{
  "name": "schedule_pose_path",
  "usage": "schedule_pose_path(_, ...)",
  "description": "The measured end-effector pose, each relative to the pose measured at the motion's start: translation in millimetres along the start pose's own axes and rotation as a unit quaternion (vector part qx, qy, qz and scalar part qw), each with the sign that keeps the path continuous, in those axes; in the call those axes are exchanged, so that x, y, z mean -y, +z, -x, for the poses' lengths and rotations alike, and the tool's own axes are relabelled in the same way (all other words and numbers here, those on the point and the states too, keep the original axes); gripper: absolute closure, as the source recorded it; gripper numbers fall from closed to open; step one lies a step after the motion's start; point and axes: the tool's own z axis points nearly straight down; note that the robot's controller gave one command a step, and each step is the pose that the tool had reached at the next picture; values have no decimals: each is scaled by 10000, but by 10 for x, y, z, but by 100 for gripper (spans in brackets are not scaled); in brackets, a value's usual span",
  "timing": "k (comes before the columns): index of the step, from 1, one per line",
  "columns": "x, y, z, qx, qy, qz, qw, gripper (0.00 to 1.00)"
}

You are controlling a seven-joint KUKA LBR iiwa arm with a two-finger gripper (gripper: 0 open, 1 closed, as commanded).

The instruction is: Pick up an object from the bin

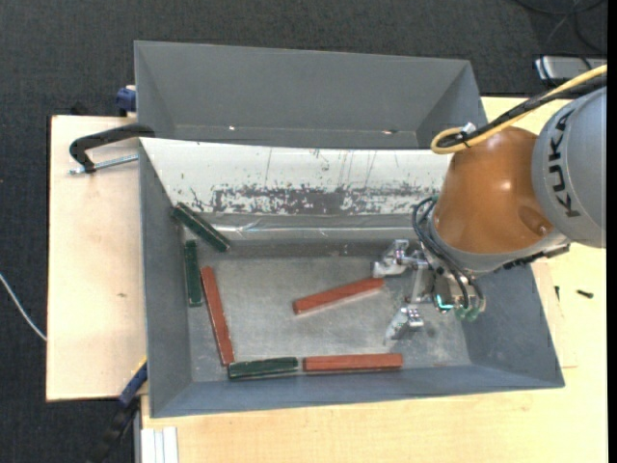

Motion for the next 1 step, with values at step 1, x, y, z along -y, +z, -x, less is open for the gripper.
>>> schedule_pose_path(1, 0, -33, 19, 37, -3, -2, 10000, 0)
